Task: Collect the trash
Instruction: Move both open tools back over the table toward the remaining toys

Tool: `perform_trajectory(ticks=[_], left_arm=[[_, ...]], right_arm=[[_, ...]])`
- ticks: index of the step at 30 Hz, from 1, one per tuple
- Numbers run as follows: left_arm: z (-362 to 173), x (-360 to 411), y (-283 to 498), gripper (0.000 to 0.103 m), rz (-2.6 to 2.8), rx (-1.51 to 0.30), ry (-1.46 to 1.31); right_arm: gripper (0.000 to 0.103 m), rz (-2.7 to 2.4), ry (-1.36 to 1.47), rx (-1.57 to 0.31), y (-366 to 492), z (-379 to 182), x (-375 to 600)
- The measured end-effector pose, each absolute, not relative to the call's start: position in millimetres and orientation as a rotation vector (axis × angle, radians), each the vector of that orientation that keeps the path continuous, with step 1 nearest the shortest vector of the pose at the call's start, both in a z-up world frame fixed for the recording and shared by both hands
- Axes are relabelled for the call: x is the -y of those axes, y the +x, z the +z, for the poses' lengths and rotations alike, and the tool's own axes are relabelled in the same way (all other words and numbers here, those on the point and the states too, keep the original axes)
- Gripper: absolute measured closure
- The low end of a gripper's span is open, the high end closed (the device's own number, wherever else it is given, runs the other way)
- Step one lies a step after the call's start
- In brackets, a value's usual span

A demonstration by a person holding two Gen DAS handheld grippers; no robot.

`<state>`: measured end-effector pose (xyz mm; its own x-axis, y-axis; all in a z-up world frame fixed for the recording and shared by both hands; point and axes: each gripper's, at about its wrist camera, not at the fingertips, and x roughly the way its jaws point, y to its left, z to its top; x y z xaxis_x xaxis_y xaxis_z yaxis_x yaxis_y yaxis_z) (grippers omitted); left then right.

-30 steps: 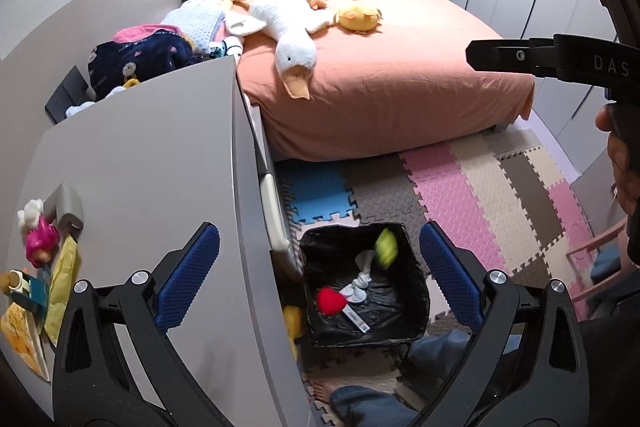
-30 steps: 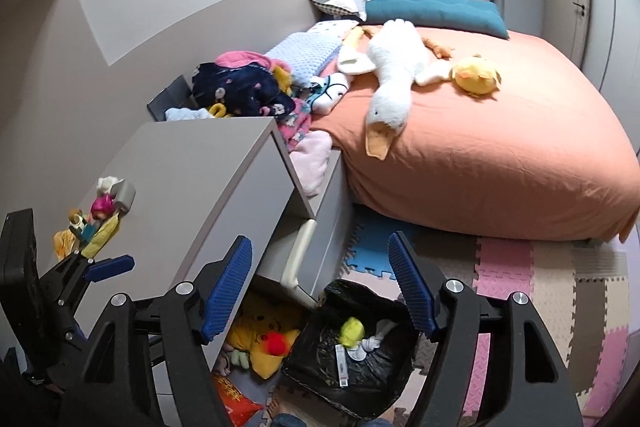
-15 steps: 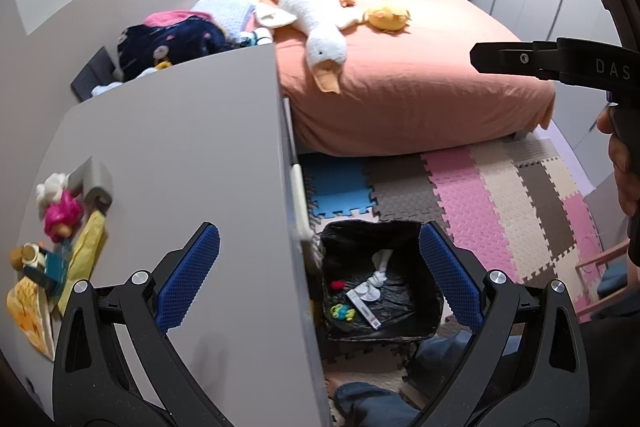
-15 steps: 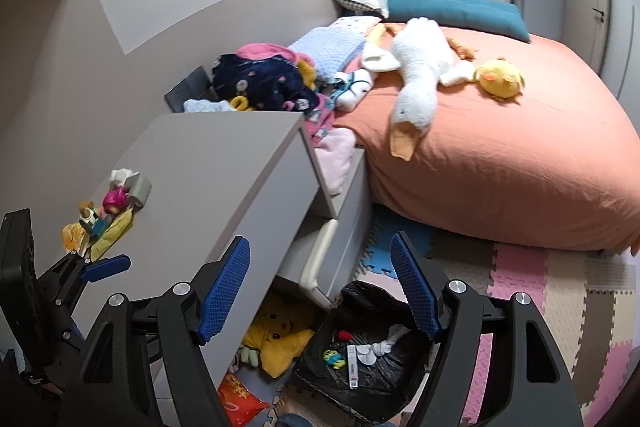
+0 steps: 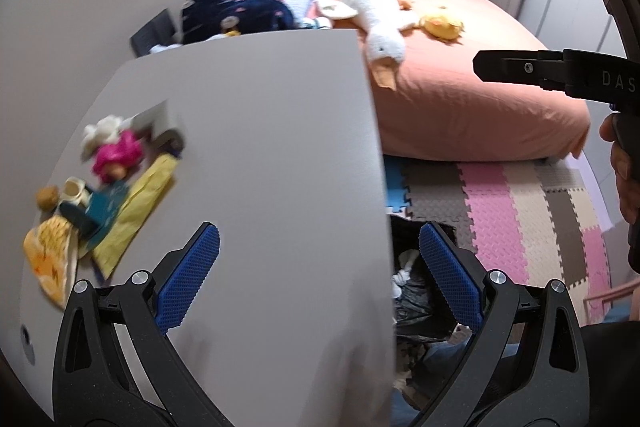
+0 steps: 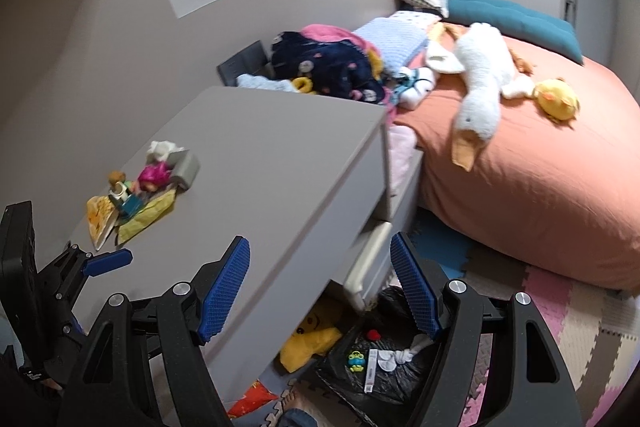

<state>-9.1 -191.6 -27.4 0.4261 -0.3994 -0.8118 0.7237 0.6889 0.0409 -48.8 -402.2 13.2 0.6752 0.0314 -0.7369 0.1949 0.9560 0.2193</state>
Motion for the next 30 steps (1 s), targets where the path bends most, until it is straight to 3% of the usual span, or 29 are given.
perform_trajectory(ticks=[30], left_arm=[[-31,44,38,0.007,-0.358,-0.899,0.225]], right_arm=[[0.026,0.143,0.174,-0.886,42,5,291]])
